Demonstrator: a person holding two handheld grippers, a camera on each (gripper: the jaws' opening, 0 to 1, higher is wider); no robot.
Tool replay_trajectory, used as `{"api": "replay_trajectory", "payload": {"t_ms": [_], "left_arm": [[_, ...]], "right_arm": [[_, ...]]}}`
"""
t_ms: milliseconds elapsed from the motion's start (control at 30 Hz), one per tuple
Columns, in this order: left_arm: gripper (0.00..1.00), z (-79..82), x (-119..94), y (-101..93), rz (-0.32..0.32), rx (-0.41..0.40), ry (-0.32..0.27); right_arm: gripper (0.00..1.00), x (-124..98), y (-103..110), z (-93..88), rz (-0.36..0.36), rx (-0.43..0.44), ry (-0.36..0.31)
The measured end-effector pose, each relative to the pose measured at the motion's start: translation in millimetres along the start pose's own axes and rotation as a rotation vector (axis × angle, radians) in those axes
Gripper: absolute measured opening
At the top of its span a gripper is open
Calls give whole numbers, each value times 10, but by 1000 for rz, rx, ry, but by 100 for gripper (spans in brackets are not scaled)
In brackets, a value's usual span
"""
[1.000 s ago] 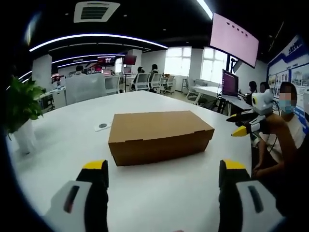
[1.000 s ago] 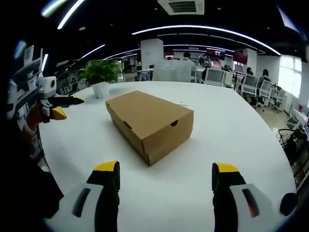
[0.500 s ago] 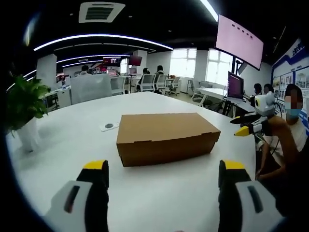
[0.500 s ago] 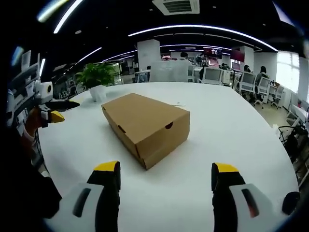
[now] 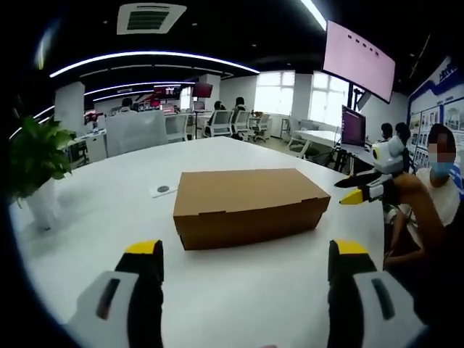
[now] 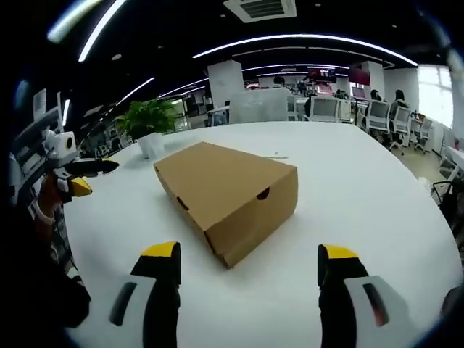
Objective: Operate the shoe box by opening the lid, removing the specified soft item, and placing it in the target area until the item is outside and the box remains undamaged.
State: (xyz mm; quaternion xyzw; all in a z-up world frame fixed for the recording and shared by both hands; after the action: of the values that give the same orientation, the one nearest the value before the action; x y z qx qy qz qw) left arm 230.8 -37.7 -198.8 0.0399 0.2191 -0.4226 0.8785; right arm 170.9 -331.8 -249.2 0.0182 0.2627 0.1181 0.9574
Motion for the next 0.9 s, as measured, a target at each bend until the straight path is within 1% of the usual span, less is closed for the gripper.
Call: {"api": "replay_trajectory", "payload": {"t_ms": [100,167,233,400,600,767,900], "left_arm": [[96,-22,48,-32,-12,10,12],[97,-60,68,-11,0,-9,36],[97,-75,67,2,4,-15,42],[97,-67,45,24,7,-21,36],[97,-31,43,-24,-11,-30,25],[97,37,57,-95,-31,-12,7],[98,19,55,-100,-30,-23,15]], "right_arm": [[79,-2,20,28,17,12,-9],[79,11,-4,33,19,47,3],[78,24,-3,60,33,51,-2],[78,66,-18,44,35,48,12],[77,137,-22,22,40,62,25],[77,146,18,93,77,59,14],[77,158,15,117,82,59,12]]}}
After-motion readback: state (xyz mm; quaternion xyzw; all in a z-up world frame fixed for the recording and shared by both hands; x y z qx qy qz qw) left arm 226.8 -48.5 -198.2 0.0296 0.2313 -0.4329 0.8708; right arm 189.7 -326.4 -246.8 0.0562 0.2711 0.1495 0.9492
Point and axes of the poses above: the point that each gripper's makers call its tool centre point, and the gripper's own axes: x roughly forward along the fingers, y roughly to its left, z roughly out of its top, the point moved 2 cm from there along -x, roughly backward along the fingers, and after that the axes turned 2 degrees about -x, right-handed, at the moved point
